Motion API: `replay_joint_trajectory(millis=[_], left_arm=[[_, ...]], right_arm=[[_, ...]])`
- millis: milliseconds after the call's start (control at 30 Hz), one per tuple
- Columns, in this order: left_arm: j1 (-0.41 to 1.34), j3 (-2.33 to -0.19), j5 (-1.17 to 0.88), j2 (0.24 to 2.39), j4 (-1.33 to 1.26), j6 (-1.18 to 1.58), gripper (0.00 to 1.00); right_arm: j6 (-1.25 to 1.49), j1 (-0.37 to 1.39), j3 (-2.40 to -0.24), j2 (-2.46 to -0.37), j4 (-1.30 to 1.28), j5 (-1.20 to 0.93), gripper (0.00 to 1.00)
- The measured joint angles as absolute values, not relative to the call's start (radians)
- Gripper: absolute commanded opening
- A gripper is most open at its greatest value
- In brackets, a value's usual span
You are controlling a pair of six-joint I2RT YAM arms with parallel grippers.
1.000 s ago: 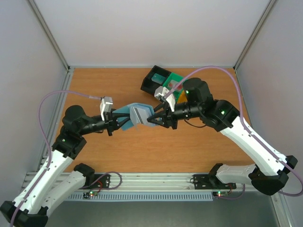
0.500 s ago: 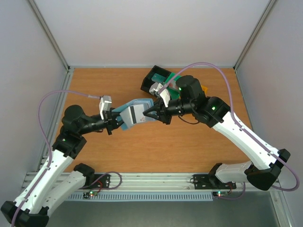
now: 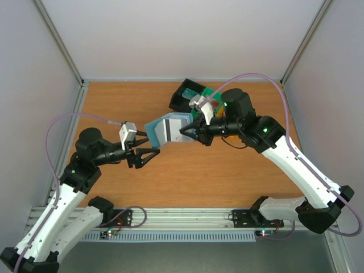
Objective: Take the credit cards out of the card holder
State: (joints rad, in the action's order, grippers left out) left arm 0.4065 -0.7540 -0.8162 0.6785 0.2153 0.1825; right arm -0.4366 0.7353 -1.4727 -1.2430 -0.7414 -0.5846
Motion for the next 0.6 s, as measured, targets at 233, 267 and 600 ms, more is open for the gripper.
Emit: replay_joint_trajectory(millis=[233,267,600], left_arm=[[0.344,-0.827,-0.776,0.621,0.304,0.046,0.68],[0.336,-0.841,-0.778,0.614,0.303,0.03,0.62],[0.431,-0.868,-0.983,0.672,-0.011,0.323,0.43]], right_arm=[[-0.395,0.692,-1.484,-1.237,-0.761,-0.489,0.01],[-0.39,0.69,-1.487,-1.238,-0.764,-0.479,0.01],[-0.329,0.697,-1.508,-1.296,-0.728,-0.463,0.01]])
